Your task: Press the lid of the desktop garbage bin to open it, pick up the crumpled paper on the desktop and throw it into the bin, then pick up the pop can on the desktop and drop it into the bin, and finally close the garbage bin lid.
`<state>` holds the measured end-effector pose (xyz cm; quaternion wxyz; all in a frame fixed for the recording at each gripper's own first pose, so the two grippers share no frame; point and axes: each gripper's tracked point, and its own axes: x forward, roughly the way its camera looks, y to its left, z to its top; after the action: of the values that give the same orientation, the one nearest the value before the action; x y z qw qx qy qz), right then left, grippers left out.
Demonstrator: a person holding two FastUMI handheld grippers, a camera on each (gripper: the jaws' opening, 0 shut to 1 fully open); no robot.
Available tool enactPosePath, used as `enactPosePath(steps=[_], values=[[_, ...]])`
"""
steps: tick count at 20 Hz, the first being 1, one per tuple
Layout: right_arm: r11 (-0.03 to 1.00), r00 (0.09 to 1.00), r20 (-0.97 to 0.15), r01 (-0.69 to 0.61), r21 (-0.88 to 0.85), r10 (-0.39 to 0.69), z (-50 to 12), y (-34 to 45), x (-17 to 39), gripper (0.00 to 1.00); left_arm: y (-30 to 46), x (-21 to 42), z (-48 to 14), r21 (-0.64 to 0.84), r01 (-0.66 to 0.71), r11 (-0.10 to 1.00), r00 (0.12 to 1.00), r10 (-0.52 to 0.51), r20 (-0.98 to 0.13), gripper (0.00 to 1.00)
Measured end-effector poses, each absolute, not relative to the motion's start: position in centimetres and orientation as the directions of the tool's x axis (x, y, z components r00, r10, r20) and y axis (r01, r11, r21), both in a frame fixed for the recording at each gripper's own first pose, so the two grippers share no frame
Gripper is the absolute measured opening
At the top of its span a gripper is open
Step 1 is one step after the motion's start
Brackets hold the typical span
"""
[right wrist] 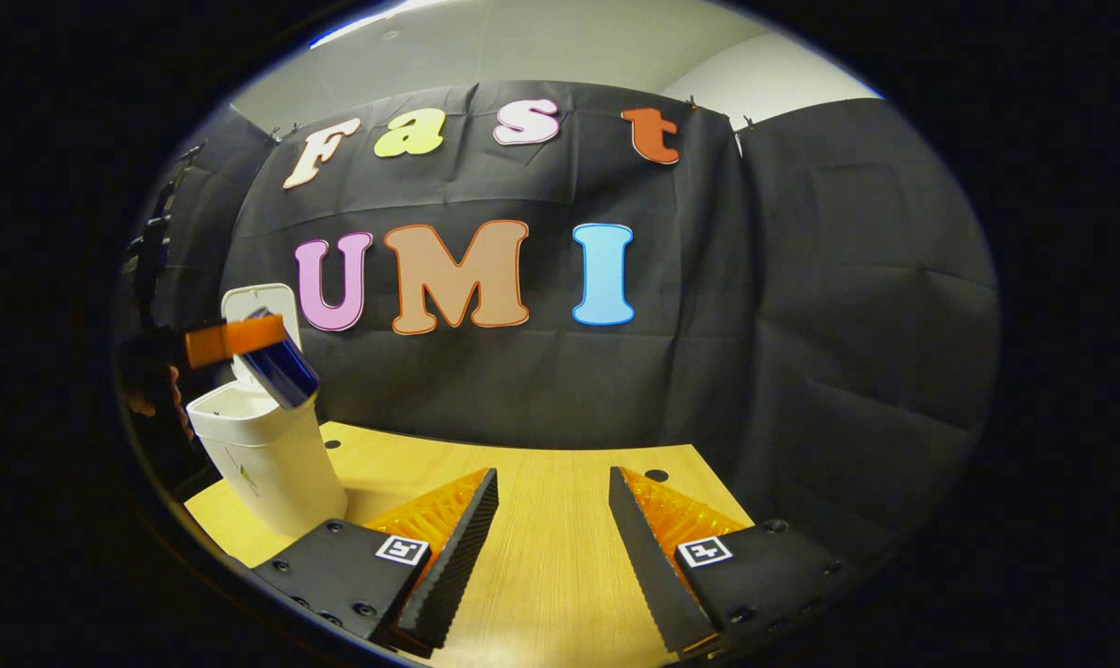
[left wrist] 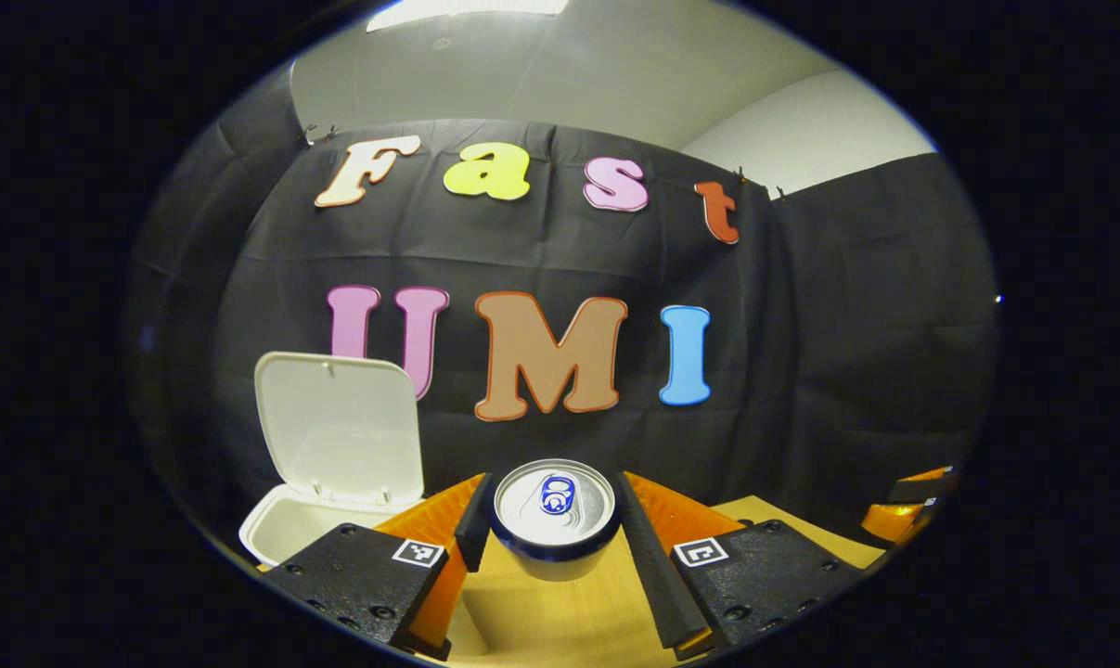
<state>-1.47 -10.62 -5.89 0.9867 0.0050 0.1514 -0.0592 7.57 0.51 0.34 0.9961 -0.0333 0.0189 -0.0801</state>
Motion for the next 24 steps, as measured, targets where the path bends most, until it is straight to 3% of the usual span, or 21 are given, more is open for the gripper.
enactPosePath(steps=[2, 3, 4, 8, 17, 19, 21, 24], values=[[0.993, 0.946, -0.302, 0.122, -0.011, -0.119, -6.1, -10.8, -1.6, 0.82, 2.3, 8.3, 1.4, -0.05, 0.122, 0.991, 0.992, -0.122, -0.008, 0.74], [0.992, 0.945, -0.304, 0.122, -0.011, -0.12, -6.1, -10.8, -1.6, 0.77, 3.2, 8.5, 1.8, -0.041, 0.103, 0.994, 0.995, -0.103, 0.003, 0.74], [0.992, 0.945, -0.304, 0.122, -0.011, -0.12, -6.1, -10.8, -1.7, 0.82, 4.1, 8.8, 2.2, -0.032, 0.082, 0.996, 0.997, -0.082, 0.012, 0.74], [0.993, 0.944, -0.307, 0.121, -0.014, -0.119, -6.3, -10.8, -1.9, 0.82, 7.4, 9.6, 2.0, -0.016, 0.008, 1.0, 1.0, -0.008, 0.011, 0.74], [0.994, 0.942, -0.318, 0.109, -0.018, -0.109, -6.9, -10.3, -2.3, 0.82, 12.8, 9.9, -4.9, 0.003, -0.126, 0.992, 0.981, 0.126, -0.149, 0.75], [0.993, 0.943, -0.312, 0.114, -0.023, -0.115, -6.9, -10.5, -2.4, 0.82, 13.4, 9.7, -5.8, -0.003, -0.144, 0.99, 0.974, 0.141, -0.179, 0.8], [0.993, 0.944, -0.31, 0.112, -0.023, -0.114, -6.8, -10.3, -2.3, 0.82, 13.6, 9.6, -5.7, 0.001, -0.155, 0.988, 0.973, 0.153, -0.174, 0.96], [0.994, 0.944, -0.312, 0.11, -0.021, -0.111, -7.0, -10.3, -2.3, 0.82, 13.5, 9.6, -4.3, 0.024, -0.154, 0.988, 0.978, 0.155, -0.136, 0.93]])
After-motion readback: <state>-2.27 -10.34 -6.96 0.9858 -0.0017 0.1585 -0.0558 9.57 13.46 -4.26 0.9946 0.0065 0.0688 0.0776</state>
